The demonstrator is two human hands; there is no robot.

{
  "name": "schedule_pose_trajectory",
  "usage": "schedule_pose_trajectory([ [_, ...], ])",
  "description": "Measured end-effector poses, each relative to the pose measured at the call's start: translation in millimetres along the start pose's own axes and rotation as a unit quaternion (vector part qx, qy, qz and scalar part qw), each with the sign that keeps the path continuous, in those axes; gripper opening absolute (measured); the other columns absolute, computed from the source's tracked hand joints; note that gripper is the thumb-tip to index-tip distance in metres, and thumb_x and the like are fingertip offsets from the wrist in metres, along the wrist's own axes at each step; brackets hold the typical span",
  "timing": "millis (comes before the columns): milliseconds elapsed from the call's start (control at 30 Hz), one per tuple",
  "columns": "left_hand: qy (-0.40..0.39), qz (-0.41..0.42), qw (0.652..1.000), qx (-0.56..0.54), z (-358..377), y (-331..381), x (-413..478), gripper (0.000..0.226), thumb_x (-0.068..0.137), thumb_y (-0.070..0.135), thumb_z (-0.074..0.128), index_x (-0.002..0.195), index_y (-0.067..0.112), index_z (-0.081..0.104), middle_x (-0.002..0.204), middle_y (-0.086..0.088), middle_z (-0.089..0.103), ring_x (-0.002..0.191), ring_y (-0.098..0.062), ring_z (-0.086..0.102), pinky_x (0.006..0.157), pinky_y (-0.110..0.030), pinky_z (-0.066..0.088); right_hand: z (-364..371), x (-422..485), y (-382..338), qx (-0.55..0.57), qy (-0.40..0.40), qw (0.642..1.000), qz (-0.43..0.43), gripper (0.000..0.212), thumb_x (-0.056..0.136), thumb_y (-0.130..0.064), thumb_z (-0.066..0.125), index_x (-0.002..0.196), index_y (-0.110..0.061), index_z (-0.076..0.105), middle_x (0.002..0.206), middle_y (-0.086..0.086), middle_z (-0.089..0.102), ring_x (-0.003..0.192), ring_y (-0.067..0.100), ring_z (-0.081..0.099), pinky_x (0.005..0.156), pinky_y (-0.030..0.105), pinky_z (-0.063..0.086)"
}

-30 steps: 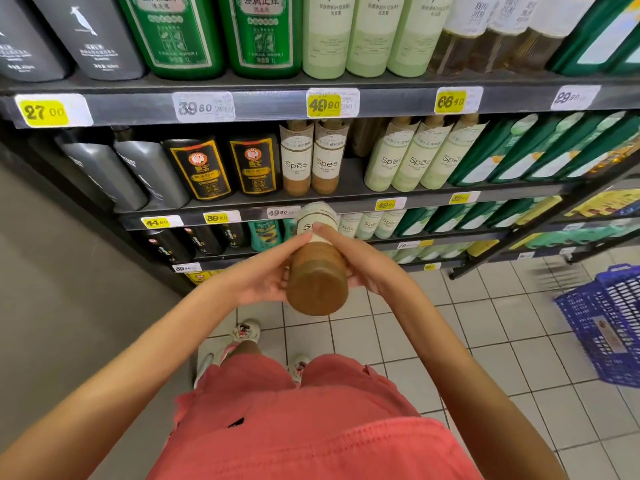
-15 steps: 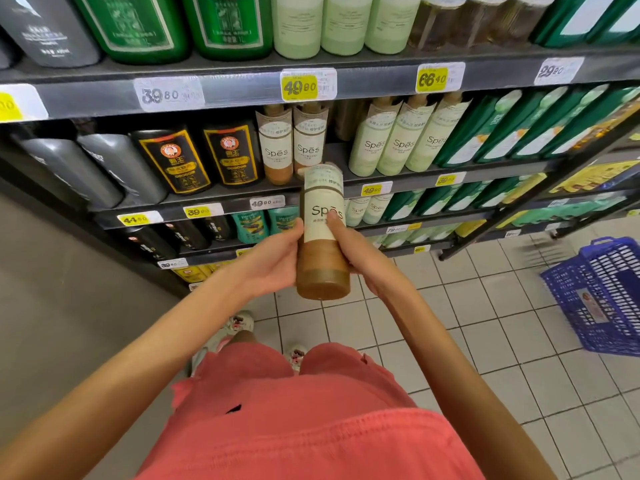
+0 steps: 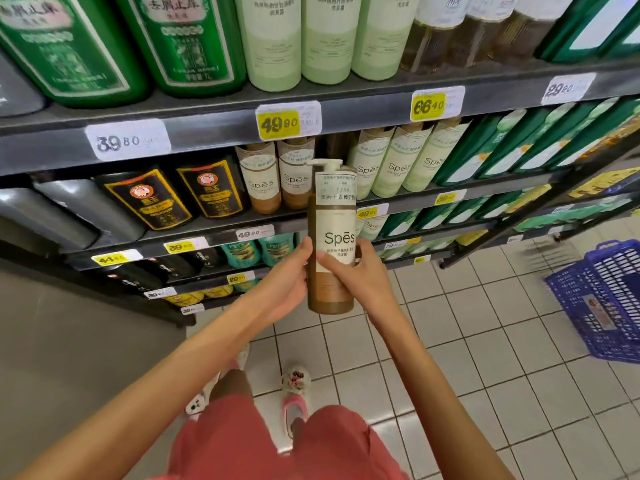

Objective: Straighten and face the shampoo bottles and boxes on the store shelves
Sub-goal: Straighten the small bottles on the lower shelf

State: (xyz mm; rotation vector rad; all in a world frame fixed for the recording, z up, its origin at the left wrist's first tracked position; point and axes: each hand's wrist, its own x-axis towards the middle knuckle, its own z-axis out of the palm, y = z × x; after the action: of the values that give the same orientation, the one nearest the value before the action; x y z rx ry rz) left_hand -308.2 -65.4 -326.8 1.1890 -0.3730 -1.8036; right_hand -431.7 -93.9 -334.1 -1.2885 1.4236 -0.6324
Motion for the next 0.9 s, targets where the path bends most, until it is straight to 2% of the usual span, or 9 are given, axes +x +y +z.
schedule_pose_trajectory([
  [100, 0.003, 0.001, 0.999, 0.032, 0, 9, 21, 0.029, 0.099, 0.035, 0.029, 0.108, 0.026, 0.055, 0.098, 0.006, 0.070, 0.086, -0.002, 0.068, 0.071, -0.020, 0.056, -2, 26, -3, -0.029, 0.013, 0.999, 0.026, 0.062, 0.073, -0.035, 0.079, 0.123, -0.012, 0.050, 0.102, -0.005, 0.058, 0.091, 0.006, 0.056, 0.076, 0.023, 0.048],
  [233, -0.015, 0.000, 0.997, 0.077, -3, 20, 43, 0.025, 0.099, 0.035, 0.030, 0.111, 0.031, 0.052, 0.102, 0.012, 0.066, 0.087, 0.005, 0.066, 0.067, -0.014, 0.054, -1, 54, 0, -0.028, 0.041, 0.998, 0.043, 0.057, 0.073, -0.037, 0.078, 0.118, -0.011, 0.054, 0.110, 0.003, 0.065, 0.098, 0.015, 0.061, 0.083, 0.032, 0.052],
  [300, -0.021, 0.018, 0.993, 0.118, -7, 24, 52, 0.026, 0.100, 0.030, 0.031, 0.121, 0.031, 0.047, 0.117, 0.012, 0.060, 0.105, 0.003, 0.059, 0.085, -0.017, 0.050, 0, 65, 3, -0.024, 0.066, 0.997, 0.044, 0.057, 0.072, -0.037, 0.078, 0.116, -0.008, 0.057, 0.110, 0.006, 0.067, 0.100, 0.019, 0.063, 0.083, 0.034, 0.053],
  [367, -0.012, 0.036, 0.984, 0.173, -10, 30, 57, 0.036, 0.100, 0.025, 0.035, 0.136, 0.025, 0.039, 0.139, 0.006, 0.047, 0.127, -0.009, 0.044, 0.108, -0.030, 0.035, 3, 75, 5, -0.022, 0.090, 0.995, 0.029, 0.057, 0.070, -0.036, 0.080, 0.115, -0.007, 0.057, 0.107, 0.005, 0.067, 0.097, 0.017, 0.063, 0.080, 0.032, 0.053],
  [400, 0.007, 0.041, 0.980, 0.197, -12, 34, 57, 0.040, 0.100, 0.023, 0.037, 0.140, 0.021, 0.037, 0.143, 0.001, 0.043, 0.132, -0.014, 0.039, 0.112, -0.035, 0.029, 5, 80, 6, -0.024, 0.104, 0.994, 0.015, 0.058, 0.069, -0.035, 0.081, 0.114, -0.008, 0.057, 0.105, 0.003, 0.066, 0.095, 0.015, 0.062, 0.079, 0.030, 0.052],
  [533, 0.085, 0.073, 0.980, 0.166, -25, 40, 50, 0.033, 0.095, 0.009, 0.044, 0.127, 0.004, 0.050, 0.132, -0.014, 0.054, 0.125, -0.021, 0.048, 0.108, -0.031, 0.034, 17, 98, 6, -0.042, 0.158, 0.985, -0.064, 0.062, 0.064, -0.030, 0.085, 0.113, -0.009, 0.053, 0.101, 0.002, 0.065, 0.092, 0.013, 0.060, 0.078, 0.026, 0.049],
  [700, 0.143, 0.067, 0.970, 0.184, -42, 34, 37, 0.019, 0.095, 0.009, 0.046, 0.110, 0.010, 0.056, 0.126, -0.012, 0.057, 0.120, -0.021, 0.052, 0.106, -0.030, 0.036, 29, 125, 4, -0.033, 0.222, 0.966, -0.131, 0.063, 0.064, -0.026, 0.085, 0.114, -0.006, 0.053, 0.107, 0.007, 0.059, 0.100, 0.018, 0.057, 0.086, 0.036, 0.050],
  [767, 0.155, 0.065, 0.968, 0.187, -48, 29, 33, 0.020, 0.094, 0.008, 0.047, 0.111, 0.008, 0.057, 0.124, -0.012, 0.059, 0.118, -0.021, 0.053, 0.104, -0.029, 0.037, 32, 134, 6, -0.044, 0.241, 0.958, -0.150, 0.067, 0.065, -0.026, 0.084, 0.118, -0.003, 0.052, 0.113, 0.011, 0.051, 0.105, 0.020, 0.051, 0.090, 0.036, 0.047],
  [900, 0.149, 0.065, 0.970, 0.181, -59, 21, 26, 0.018, 0.091, 0.003, 0.049, 0.103, 0.011, 0.060, 0.119, -0.013, 0.062, 0.112, -0.020, 0.057, 0.099, -0.027, 0.040, 41, 146, 9, -0.033, 0.259, 0.951, -0.169, 0.068, 0.067, -0.021, 0.084, 0.121, 0.004, 0.049, 0.113, 0.015, 0.046, 0.104, 0.015, 0.045, 0.092, 0.032, 0.044],
])
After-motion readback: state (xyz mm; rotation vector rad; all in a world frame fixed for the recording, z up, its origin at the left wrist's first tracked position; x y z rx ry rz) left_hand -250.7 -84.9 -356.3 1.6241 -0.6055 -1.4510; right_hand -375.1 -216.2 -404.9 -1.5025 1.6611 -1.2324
